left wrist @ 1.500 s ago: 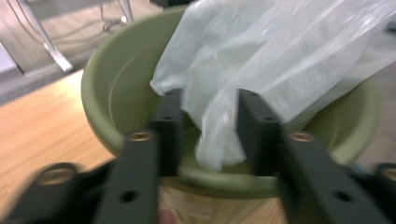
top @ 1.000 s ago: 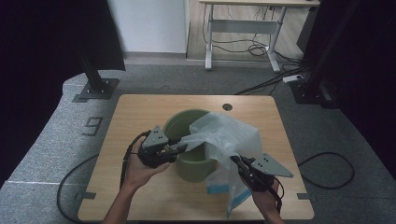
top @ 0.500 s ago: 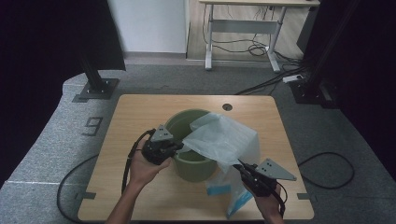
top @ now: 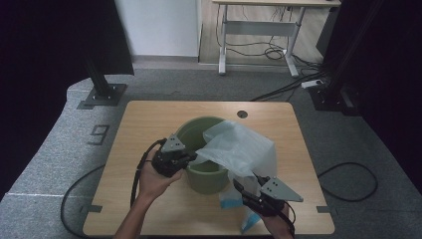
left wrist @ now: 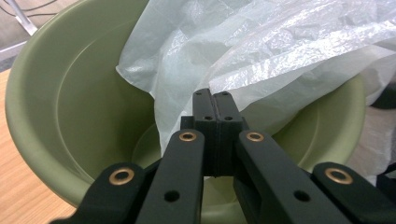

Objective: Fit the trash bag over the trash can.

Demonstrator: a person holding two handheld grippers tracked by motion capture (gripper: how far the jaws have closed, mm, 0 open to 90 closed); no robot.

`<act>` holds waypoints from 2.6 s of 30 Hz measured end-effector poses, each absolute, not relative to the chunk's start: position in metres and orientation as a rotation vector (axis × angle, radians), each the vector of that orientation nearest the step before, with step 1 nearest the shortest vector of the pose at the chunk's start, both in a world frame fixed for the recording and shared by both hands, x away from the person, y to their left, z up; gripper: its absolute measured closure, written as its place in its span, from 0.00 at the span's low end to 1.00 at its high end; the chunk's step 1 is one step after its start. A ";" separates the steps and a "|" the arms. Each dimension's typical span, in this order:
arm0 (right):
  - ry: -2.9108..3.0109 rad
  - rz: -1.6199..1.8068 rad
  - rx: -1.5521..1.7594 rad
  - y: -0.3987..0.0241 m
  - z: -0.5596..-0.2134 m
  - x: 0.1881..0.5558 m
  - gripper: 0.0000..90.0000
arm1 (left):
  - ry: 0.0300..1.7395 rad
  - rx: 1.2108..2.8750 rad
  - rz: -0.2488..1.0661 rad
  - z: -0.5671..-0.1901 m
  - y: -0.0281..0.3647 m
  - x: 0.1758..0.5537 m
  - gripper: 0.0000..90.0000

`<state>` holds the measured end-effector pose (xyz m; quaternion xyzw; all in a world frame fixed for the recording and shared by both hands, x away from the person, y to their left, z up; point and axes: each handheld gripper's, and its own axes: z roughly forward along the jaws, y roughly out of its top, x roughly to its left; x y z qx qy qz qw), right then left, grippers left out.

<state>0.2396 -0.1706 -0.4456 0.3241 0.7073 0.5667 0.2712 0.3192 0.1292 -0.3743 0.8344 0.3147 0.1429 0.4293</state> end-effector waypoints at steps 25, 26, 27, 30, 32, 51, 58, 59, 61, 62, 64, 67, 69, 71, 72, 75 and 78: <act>1.872 1.393 0.996 -0.174 -0.463 0.247 0.99 | 0.787 2.077 0.337 -0.375 0.132 0.319 1.00; 1.861 1.397 0.994 -0.178 -0.459 0.246 0.99 | 0.786 2.077 0.337 -0.375 0.133 0.319 1.00; 1.851 1.398 0.978 -0.183 -0.452 0.246 0.99 | 0.786 2.077 0.336 -0.376 0.133 0.319 1.00; 1.825 1.395 0.941 -0.190 -0.436 0.244 0.99 | 0.788 2.074 0.336 -0.377 0.133 0.317 1.00; 1.814 1.394 0.925 -0.192 -0.429 0.243 0.99 | 0.789 2.074 0.336 -0.377 0.133 0.317 1.00; 1.886 1.368 0.709 -0.162 -0.358 0.261 0.99 | 0.749 1.966 0.418 -0.372 0.147 0.312 0.65; 1.908 1.377 0.724 -0.155 -0.361 0.267 0.99 | 0.671 1.944 0.452 -0.364 0.138 0.304 0.47; 1.910 1.377 0.723 -0.154 -0.361 0.267 0.99 | 0.663 1.953 0.451 -0.364 0.136 0.303 0.48; 1.912 1.377 0.726 -0.153 -0.362 0.267 0.99 | 0.646 1.969 0.440 -0.364 0.131 0.303 0.58; 1.912 1.377 0.724 -0.154 -0.362 0.268 0.99 | 0.643 1.977 0.429 -0.364 0.129 0.304 0.64; 1.910 1.378 0.728 -0.155 -0.363 0.267 0.99 | 0.646 1.986 0.391 -0.365 0.125 0.307 0.77; 1.907 1.379 0.736 -0.159 -0.364 0.267 0.99 | 0.663 2.004 0.387 -0.367 0.120 0.310 0.91; 1.905 1.380 0.738 -0.161 -0.363 0.267 0.99 | 0.692 2.008 0.390 -0.368 0.117 0.312 0.98; 1.905 1.379 0.733 -0.163 -0.359 0.268 0.99 | 0.706 2.018 0.382 -0.369 0.115 0.315 1.00; 1.903 1.382 0.732 -0.163 -0.357 0.269 0.99 | 0.714 2.024 0.381 -0.370 0.115 0.316 1.00; 1.909 1.391 0.718 -0.162 -0.352 0.269 0.99 | 0.732 2.038 0.372 -0.372 0.116 0.318 1.00; 1.931 1.390 0.708 -0.156 -0.356 0.269 0.99 | 0.737 2.056 0.354 -0.375 0.117 0.318 1.00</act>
